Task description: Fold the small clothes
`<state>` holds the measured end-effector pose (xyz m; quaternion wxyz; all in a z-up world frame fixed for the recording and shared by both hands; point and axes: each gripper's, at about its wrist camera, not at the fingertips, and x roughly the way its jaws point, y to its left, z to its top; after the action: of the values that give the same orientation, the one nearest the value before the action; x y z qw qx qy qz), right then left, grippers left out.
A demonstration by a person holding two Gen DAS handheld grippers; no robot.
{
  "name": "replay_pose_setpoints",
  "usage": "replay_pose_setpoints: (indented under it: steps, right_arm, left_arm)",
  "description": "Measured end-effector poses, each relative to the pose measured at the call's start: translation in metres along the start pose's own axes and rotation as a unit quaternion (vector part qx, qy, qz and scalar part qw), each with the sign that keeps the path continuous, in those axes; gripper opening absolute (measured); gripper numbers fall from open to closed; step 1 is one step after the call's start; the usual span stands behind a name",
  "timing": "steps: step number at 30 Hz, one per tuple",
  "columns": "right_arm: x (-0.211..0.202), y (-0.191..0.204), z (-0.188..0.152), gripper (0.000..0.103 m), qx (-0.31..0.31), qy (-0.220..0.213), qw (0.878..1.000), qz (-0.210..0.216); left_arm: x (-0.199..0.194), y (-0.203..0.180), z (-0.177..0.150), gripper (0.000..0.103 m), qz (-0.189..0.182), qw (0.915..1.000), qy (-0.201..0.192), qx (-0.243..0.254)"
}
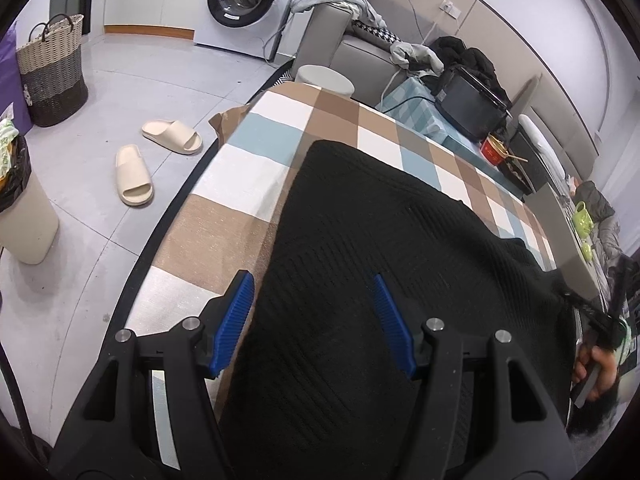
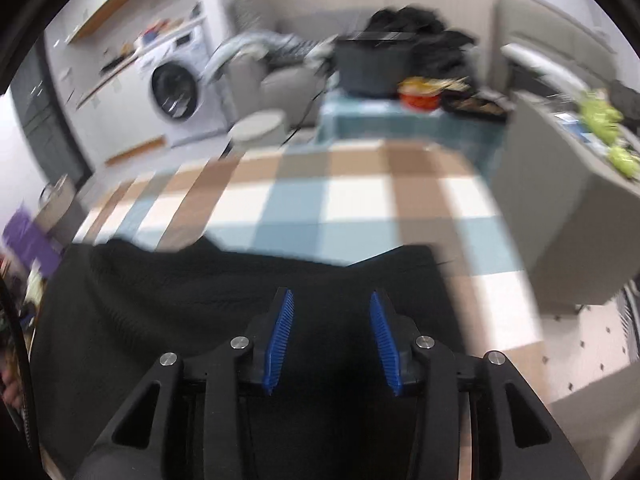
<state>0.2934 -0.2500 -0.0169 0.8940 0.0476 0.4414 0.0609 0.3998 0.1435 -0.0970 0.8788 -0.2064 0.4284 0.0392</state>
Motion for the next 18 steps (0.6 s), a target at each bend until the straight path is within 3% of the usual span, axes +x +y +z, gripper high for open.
replay_pose_setpoints:
  steps: [2,4,5,6,8,14,18]
  right_arm:
    - [0.020,0.013,-0.005,0.041,-0.033,0.040,0.998,-0.025]
    - [0.020,0.024,-0.009,0.033,-0.073,0.025,0.996,-0.043]
    - [0.020,0.027,-0.010,0.024,-0.079,0.023,0.996,-0.041]
    - [0.020,0.028,-0.010,0.001,-0.082,0.021,0.996,-0.035]
    - [0.016,0.028,-0.011,0.001,-0.081,0.009,0.996,-0.036]
    - [-0.020,0.015,-0.001,0.001,-0.038,-0.085,0.995,-0.028]
    - [-0.008,0.013,0.009,0.002,-0.029,-0.072,0.996,-0.038]
  left_arm:
    - [0.001,-0.002,0.000,0.059,0.001,1.0000,0.002,0.006]
    - [0.002,-0.001,-0.001,0.059,0.000,1.0000,0.003,0.007]
    - [0.003,-0.001,-0.001,0.059,0.000,1.0000,0.004,0.005]
    - [0.005,0.001,-0.001,0.059,-0.002,1.0000,0.006,0.002]
    - [0.007,0.002,-0.001,0.059,-0.003,1.0000,0.009,-0.003]
    - [0.009,0.002,0.000,0.059,-0.004,1.0000,0.008,-0.002]
    - [0.010,0.002,0.001,0.059,0.001,1.0000,0.007,-0.002]
